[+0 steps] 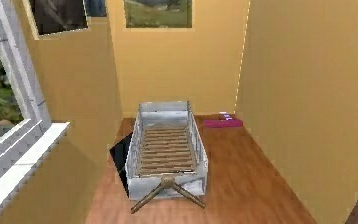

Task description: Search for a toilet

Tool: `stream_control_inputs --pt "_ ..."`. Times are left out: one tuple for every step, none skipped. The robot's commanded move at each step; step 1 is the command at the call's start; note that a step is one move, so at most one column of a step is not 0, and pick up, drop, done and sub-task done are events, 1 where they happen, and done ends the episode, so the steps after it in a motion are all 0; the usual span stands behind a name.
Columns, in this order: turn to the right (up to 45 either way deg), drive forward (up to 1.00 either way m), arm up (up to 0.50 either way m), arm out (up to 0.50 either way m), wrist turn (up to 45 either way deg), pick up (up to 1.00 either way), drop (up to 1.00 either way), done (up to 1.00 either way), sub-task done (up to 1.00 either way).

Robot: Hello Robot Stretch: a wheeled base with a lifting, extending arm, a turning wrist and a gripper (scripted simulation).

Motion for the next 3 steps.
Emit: stream_control_inputs --pt "-45.0 0.00 0.00 0.00 0.0 0.00 0.00 0.00 0.00" --pt "-3.0 0.00 0.00 0.00 0.0 0.00 0.00 0.00 0.00" --pt "0.0 0.10 0.00 0.00 0.0 0.00 0.00 0.00 0.00"
